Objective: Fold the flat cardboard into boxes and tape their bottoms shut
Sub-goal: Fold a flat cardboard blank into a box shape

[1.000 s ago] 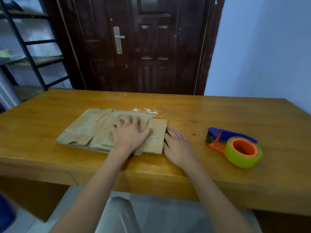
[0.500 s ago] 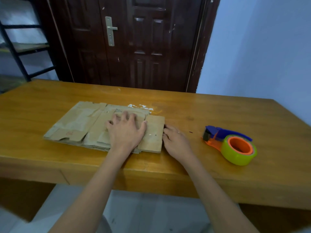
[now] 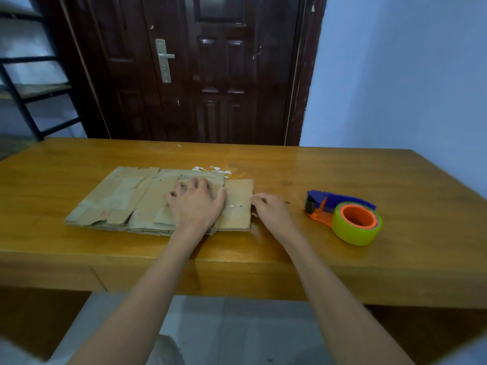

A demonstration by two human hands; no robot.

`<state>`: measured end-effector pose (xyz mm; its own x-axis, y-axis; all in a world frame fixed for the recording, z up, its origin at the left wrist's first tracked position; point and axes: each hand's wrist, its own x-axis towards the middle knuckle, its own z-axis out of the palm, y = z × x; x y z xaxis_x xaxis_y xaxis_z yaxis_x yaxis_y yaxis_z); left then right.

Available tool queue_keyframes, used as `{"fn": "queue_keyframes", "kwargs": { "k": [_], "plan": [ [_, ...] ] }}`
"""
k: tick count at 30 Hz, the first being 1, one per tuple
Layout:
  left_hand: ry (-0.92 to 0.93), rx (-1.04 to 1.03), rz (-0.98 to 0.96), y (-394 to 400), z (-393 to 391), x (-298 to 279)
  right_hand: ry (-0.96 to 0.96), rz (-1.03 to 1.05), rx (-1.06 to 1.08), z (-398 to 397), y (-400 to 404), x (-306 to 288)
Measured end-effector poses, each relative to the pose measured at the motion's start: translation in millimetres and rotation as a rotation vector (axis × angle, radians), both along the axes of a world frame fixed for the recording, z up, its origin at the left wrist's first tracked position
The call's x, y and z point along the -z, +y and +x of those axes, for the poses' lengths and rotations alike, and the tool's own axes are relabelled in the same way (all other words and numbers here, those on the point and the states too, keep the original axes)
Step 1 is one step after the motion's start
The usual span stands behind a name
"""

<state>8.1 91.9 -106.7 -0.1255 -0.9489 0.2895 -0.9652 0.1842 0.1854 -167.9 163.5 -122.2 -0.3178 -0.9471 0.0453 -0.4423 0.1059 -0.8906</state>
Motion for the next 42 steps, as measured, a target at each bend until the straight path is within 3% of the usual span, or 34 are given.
{"fn": "queue_keyframes", "kwargs": {
  "k": [9, 18, 24, 29, 33, 37, 42],
  "plan": [
    [-0.055, 0.027, -0.022, 19.5, -20.5, -1.5, -0.016, -0.035, 0.037, 1.3, 12.3, -14.0],
    [0.054, 0.100, 0.055, -0.2, -5.8, -7.7, -0.131, 0.052, 0.032, 9.5, 10.3, -16.6],
    [0.085, 0.140, 0.054, -1.7, -9.8, -15.9, -0.208, 0.005, 0.066, 8.4, 12.5, -17.4],
    [0.110, 0.140, -0.075, 11.6, -12.0, 1.5, -0.211, -0.057, 0.077, 5.1, 15.8, -16.8],
    [0.207, 0.359, -0.245, 32.4, -13.2, 2.8, -0.309, -0.098, 0.123, 2.5, 20.4, -17.2],
    [0.007, 0.561, -0.246, 47.2, -20.3, 1.7, -0.439, -0.148, 0.201, -2.9, 23.1, -20.0],
    [-0.121, 0.563, -0.219, 46.7, -24.8, 6.1, -0.416, -0.154, 0.249, -5.1, 25.0, -20.8]
  ]
}}
